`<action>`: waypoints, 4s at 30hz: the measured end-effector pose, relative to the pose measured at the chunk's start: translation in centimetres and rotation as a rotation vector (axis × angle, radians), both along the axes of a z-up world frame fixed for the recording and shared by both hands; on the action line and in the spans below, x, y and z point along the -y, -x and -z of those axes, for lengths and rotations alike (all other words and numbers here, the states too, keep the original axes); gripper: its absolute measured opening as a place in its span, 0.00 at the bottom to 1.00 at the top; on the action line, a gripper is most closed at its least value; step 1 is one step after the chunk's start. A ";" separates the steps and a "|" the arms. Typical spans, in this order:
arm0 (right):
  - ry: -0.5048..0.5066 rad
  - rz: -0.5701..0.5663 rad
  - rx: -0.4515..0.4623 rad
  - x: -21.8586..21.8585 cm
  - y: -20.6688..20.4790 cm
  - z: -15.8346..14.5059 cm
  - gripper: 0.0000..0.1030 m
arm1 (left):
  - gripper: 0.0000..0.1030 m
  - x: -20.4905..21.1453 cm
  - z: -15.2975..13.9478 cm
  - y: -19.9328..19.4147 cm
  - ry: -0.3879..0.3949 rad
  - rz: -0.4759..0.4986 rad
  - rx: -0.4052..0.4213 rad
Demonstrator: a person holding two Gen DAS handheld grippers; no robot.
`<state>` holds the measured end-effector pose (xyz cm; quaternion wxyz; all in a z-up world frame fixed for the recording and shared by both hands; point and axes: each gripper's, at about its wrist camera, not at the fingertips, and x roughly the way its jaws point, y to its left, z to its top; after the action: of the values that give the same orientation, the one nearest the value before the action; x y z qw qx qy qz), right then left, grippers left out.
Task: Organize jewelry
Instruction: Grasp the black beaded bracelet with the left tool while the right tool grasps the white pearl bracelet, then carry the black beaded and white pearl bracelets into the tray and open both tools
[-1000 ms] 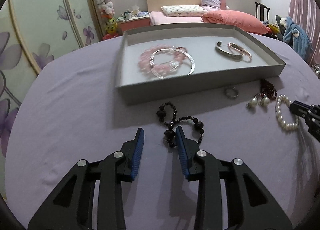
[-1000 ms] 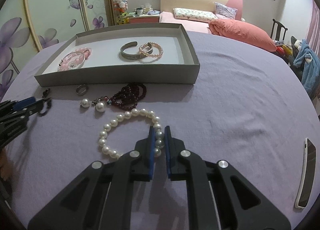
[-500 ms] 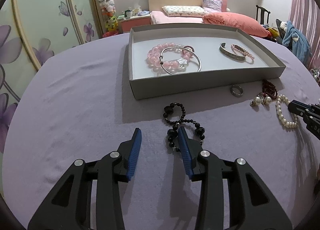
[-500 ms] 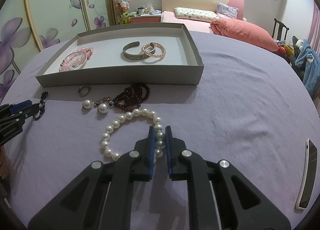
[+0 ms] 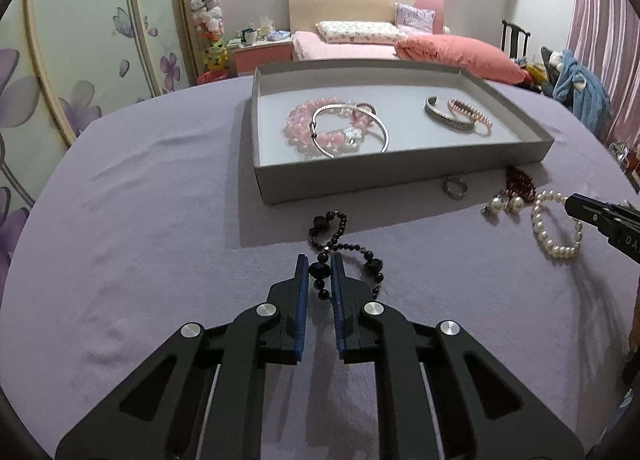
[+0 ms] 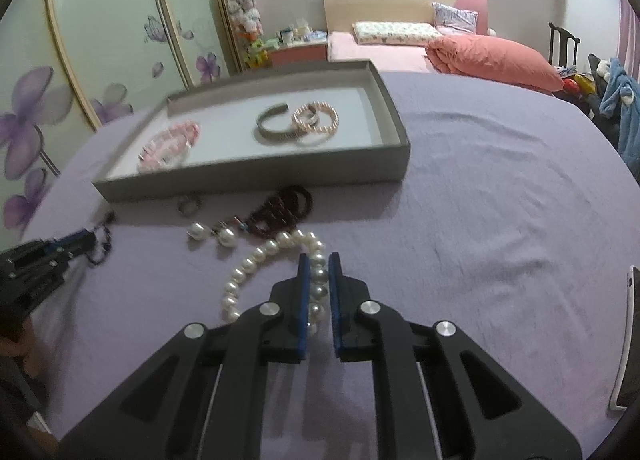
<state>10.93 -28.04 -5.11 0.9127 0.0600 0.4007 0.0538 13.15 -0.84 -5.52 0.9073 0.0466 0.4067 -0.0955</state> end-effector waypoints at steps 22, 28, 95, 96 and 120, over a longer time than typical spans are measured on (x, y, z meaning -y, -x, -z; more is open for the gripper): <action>-0.172 -0.082 0.171 -2.5 2.2 -4.6 0.10 | 0.12 -0.4 -3.3 2.4 0.151 -0.024 0.140; -0.187 -0.086 0.192 -2.9 2.6 -5.0 0.10 | 0.12 -0.1 -3.9 2.9 0.157 -0.021 0.166; 0.148 0.083 0.765 -6.9 4.3 -12.4 0.10 | 0.12 5.5 -9.1 3.9 0.070 -0.053 0.590; 0.148 0.083 0.763 -7.0 4.0 -12.4 0.10 | 0.12 5.8 -9.0 3.6 0.069 -0.051 0.587; -0.048 0.059 0.383 -3.8 -13.0 -7.0 0.13 | 0.12 6.9 -4.8 -7.0 0.105 -0.040 0.342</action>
<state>23.97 -24.26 1.86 0.9717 0.0820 0.2163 0.0471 20.18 -7.77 -0.75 0.9663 0.0065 0.2416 -0.0892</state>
